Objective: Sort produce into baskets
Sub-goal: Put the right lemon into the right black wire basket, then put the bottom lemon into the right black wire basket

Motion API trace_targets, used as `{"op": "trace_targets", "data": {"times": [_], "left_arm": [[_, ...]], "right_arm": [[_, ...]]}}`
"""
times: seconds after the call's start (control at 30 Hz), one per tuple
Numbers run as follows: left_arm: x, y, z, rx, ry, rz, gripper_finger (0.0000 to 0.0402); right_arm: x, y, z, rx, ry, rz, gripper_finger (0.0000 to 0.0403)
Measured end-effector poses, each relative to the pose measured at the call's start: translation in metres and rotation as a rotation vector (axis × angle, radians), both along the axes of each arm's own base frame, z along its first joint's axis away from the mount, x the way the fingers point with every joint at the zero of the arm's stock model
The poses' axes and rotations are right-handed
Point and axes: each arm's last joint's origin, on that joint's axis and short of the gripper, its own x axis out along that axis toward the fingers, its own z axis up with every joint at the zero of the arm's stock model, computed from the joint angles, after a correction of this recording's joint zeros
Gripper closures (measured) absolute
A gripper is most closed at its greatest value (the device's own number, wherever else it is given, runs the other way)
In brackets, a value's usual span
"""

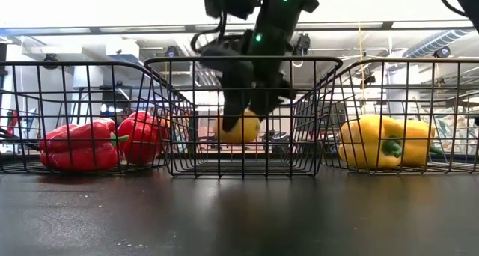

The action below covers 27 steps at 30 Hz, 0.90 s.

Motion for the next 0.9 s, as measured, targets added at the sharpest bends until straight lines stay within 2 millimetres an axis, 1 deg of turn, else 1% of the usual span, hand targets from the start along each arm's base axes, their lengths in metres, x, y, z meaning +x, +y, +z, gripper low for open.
{"op": "trace_targets", "data": {"times": [0.13,0.27,0.53,0.63,0.7,0.73,0.8,0.9], "left_arm": [[0.0,0.0,0.0,0.0,0.0,0.0,0.0004],[0.0,0.0,0.0,0.001,0.001,0.0,0.0004],[0.0,0.0,0.0,0.003,0.003,-0.001,0.0004],[-0.001,0.0,0.0,0.0,0.045,-0.021,0.0004],[-0.002,-0.002,0.006,-0.017,0.076,-0.041,0.0004],[-0.003,-0.004,0.01,-0.026,0.088,-0.05,0.0004],[-0.003,-0.006,0.02,-0.045,0.134,-0.071,0.0004],[-0.005,-0.011,0.033,-0.127,0.294,-0.145,0.0004]], "right_arm": [[0.003,-0.003,-0.012,-0.015,0.037,0.037,0.0163],[0.003,-0.003,-0.018,-0.021,0.059,0.054,0.0139],[0.003,-0.003,-0.018,-0.022,0.063,0.054,0.0088],[0.002,-0.003,-0.015,-0.022,0.075,0.054,0.0065],[0.003,-0.003,-0.001,-0.023,0.074,0.054,0.0052],[0.003,-0.002,0.011,-0.03,0.07,0.056,0.0048],[0.0,0.003,0.039,-0.087,0.069,0.066,0.0044],[-0.006,0.017,0.082,-0.213,0.043,0.066,0.0042]]}}
